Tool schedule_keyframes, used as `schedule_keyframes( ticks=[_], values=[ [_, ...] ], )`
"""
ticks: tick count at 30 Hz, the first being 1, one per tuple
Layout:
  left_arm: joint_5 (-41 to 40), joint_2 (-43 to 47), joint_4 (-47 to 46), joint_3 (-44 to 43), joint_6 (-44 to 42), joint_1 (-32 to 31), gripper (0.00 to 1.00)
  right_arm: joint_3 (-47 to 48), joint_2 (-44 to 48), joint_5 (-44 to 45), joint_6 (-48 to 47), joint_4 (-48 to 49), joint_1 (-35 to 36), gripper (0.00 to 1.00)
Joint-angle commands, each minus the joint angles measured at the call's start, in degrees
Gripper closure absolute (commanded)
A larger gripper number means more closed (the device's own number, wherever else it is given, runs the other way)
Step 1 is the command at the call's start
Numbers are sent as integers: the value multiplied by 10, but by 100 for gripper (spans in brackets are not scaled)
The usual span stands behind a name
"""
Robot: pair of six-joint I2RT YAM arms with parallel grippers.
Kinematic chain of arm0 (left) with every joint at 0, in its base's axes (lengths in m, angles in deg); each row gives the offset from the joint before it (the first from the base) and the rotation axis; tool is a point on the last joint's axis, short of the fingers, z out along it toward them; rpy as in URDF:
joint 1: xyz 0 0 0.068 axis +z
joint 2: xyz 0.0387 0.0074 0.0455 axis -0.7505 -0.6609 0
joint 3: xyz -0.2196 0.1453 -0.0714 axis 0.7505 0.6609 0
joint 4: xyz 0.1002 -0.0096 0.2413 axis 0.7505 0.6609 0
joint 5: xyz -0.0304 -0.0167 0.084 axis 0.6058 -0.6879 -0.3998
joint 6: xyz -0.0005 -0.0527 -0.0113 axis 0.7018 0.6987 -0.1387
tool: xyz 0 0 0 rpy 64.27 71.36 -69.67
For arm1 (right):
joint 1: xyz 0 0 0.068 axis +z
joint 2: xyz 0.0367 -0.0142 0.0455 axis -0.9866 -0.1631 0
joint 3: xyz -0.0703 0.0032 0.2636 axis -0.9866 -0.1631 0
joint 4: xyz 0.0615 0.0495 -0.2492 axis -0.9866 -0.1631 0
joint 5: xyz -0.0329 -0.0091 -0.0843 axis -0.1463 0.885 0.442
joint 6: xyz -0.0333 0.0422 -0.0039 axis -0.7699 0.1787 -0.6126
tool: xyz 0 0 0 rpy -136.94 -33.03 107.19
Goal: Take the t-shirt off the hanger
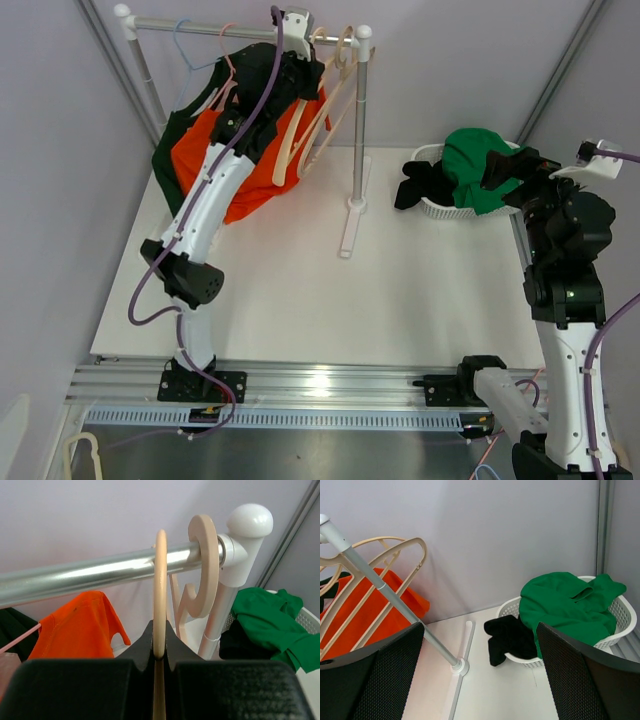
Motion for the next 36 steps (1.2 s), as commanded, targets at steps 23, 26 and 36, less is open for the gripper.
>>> schedule_keyframes(
  ticks=[23,26,36],
  values=[
    [76,-38,-105,-14,33,-1,99,-2,31,-17,3,2,2,1],
    [93,-14,-110,15,9,-15,97,-3,29,-26,10,3,3,0],
    [-14,65,-110,102,-35,-32,56,-4,35,-44,19,-8,3,0]
  ],
)
